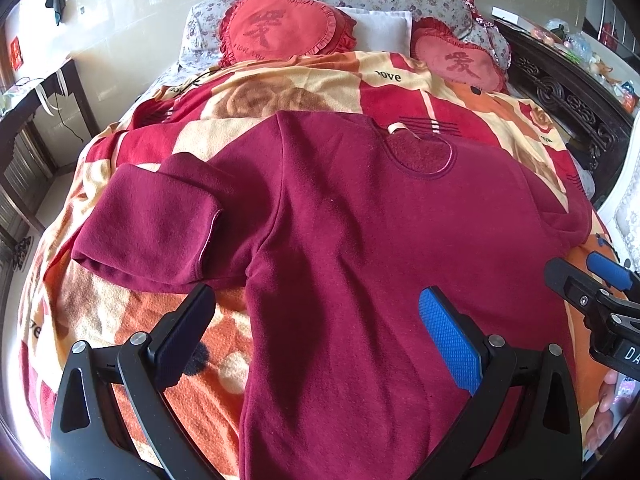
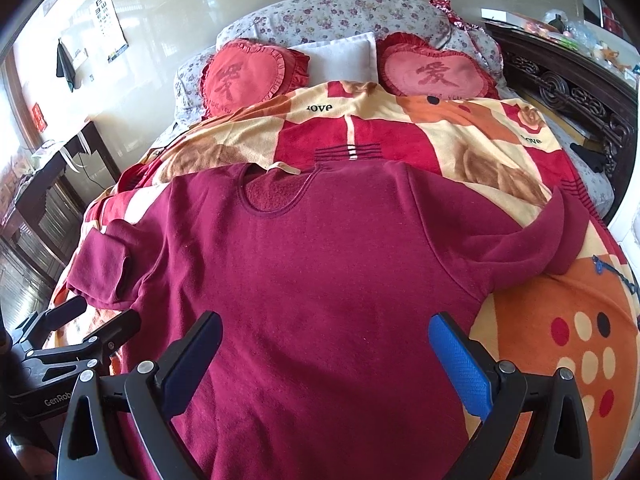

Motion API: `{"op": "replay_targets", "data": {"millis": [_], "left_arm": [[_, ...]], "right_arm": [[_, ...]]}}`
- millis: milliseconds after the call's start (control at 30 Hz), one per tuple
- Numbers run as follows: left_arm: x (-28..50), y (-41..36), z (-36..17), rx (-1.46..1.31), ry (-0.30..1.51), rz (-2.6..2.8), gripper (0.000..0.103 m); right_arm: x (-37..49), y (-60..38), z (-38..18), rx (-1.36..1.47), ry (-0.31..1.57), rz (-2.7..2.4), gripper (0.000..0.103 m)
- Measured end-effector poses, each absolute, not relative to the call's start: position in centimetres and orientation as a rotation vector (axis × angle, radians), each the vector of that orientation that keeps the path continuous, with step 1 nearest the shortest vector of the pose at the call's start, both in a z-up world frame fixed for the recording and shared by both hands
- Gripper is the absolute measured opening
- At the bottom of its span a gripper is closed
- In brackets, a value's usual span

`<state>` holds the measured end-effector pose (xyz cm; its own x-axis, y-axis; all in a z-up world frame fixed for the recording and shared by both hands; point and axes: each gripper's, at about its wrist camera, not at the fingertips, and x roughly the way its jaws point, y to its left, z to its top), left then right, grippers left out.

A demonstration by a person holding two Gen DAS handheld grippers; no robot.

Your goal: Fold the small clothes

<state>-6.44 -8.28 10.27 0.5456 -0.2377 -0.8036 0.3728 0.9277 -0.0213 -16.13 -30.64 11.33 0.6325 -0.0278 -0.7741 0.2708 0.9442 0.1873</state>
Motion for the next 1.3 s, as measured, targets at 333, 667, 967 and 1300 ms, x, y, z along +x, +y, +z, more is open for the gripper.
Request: {"op": "replay_targets", "data": {"millis": [333,667,967,1300], "left_arm": [[-5.5,-7.7,9.7,0.15,0.939,-0.344,0.102],[-5.1,-7.1,9.4,0.148,0.946,-0.335,0.102],[-4.2,-6.2,8.9,0.138,0.96,-0.316,0.102],[-3.1,-4.7,8.3,0.128,0.972,-0.28,0.102]], "right_arm": [[-15.0,-29.9,10.6,0.291,0.896,-0.152,0.102],[-14.2,-29.1,10.0,0.28,0.913,-0.132,0.102],[-13.5,-28.6,9.5,0.276,0.935,-0.119,0.102],[-12.8,-27.7,9.0,0.268,0.94,-0.099,0.102]]}}
